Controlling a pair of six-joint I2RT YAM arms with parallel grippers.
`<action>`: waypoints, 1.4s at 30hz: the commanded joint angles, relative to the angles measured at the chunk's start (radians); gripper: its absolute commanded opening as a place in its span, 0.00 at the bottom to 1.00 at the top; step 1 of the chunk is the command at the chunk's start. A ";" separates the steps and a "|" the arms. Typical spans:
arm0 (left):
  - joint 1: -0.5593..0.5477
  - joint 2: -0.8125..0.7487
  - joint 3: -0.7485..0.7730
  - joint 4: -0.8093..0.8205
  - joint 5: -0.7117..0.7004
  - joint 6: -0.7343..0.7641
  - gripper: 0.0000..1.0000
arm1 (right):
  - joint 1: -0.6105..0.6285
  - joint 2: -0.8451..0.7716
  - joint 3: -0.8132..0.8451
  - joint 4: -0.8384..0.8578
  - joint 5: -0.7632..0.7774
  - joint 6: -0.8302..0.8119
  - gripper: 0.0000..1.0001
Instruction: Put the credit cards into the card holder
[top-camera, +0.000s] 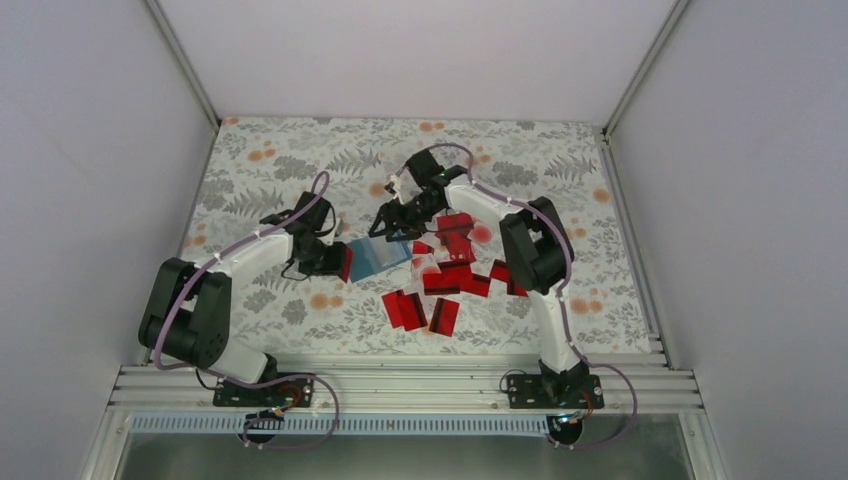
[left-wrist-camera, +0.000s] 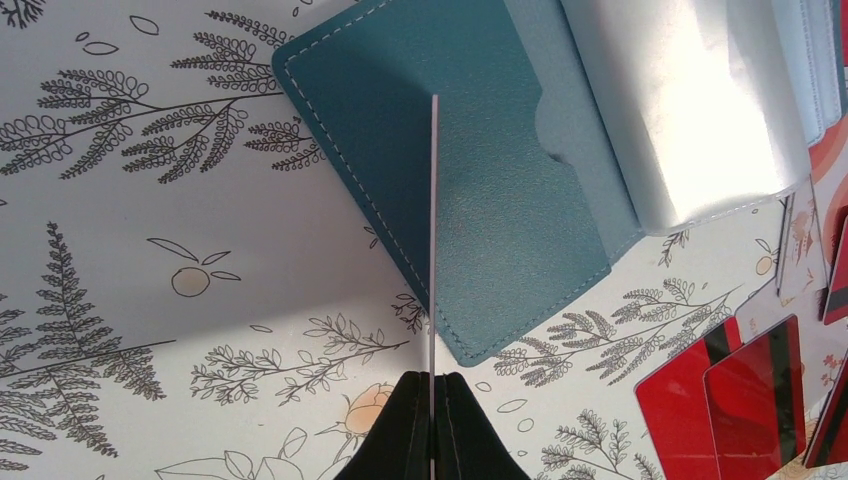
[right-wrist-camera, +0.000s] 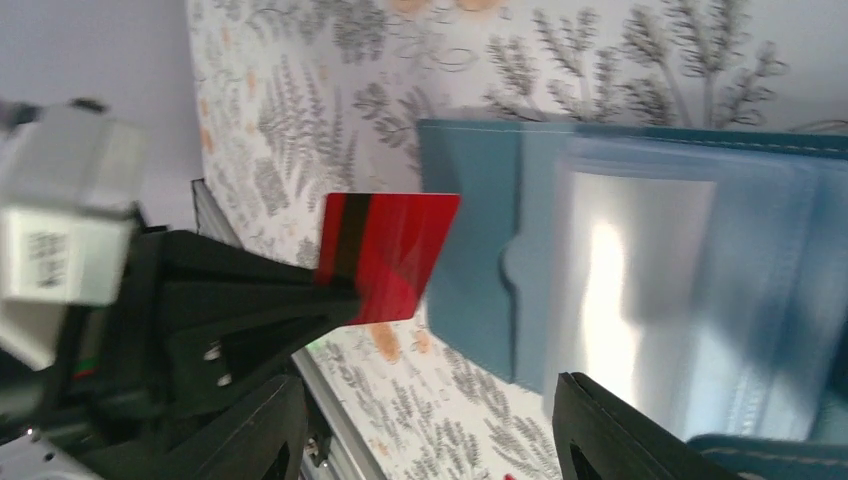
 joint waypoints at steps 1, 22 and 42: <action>0.004 0.003 0.019 0.003 0.011 0.014 0.02 | -0.004 0.046 0.003 -0.008 0.055 0.036 0.63; 0.004 0.003 0.021 0.013 0.046 0.043 0.02 | 0.006 0.080 -0.026 -0.008 0.023 -0.001 0.64; 0.007 -0.119 0.078 -0.011 0.013 0.008 0.02 | 0.066 0.167 0.121 0.033 -0.264 -0.029 0.64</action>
